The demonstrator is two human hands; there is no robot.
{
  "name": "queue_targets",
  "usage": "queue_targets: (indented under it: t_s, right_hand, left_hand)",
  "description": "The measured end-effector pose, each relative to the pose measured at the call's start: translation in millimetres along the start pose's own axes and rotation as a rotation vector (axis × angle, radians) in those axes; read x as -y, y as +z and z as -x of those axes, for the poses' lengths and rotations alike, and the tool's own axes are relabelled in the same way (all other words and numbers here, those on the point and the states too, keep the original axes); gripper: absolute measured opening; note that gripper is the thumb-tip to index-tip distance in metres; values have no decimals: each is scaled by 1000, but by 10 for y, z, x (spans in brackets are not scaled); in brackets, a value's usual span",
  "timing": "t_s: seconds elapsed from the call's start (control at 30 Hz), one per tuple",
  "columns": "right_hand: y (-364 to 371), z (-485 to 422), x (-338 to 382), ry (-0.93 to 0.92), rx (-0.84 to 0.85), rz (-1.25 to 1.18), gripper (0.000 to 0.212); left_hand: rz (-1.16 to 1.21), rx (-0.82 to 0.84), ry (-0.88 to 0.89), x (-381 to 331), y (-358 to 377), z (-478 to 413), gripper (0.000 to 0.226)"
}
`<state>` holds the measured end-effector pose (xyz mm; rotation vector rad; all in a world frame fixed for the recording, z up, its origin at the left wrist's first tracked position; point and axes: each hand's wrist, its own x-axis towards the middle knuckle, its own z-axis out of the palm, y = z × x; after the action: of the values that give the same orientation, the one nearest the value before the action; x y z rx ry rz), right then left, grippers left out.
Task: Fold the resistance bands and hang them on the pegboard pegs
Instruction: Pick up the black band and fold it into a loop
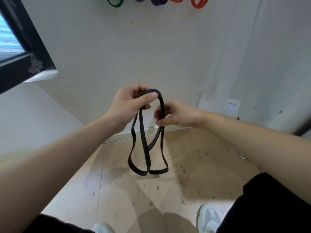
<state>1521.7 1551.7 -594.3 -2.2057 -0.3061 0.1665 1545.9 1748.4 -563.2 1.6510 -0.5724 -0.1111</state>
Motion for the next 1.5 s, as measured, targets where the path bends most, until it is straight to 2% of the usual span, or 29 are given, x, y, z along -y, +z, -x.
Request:
queue_targets:
  t_s: [0.1,0.2,0.37,0.53,0.7,0.9,1.0,1.17,1.37,1.5]
  right_hand:
    - [87,-39,-79,34,48,12,12]
    - [-11,-23,24,45,-37,-110,16]
    - [-155,54,221,-50,-128,-169,19]
    - [-225,126,384,-146,-181,-80,25]
    - [-269,146,428,-215,-217,70,26]
    - [-254,196,503,-254,-134,156,50]
    - [-279,226,527,-268,-99,173,43]
    - [-307,258,541,-257,-151,251,34]
    - [-379,311,591,-319,-203,227,20]
    - [-392,331,626,-355,-220,131,18]
  left_hand:
    - [12,-76,19,-39,-136,-14,6]
    - [1,-88,-10,-1,-271,-2,11]
    - [-32,-34,-58,107,-359,44,16]
    - [2,46,-52,104,-298,96,30]
    - [14,24,-31,99,-247,102,18]
    - [52,34,-24,87,-184,103,18]
    - [78,52,-47,87,-179,114,29]
    - [52,96,-57,163,-136,160,21]
    - [-39,230,-83,309,-32,240,39]
    - [-87,305,-182,494,162,299,49]
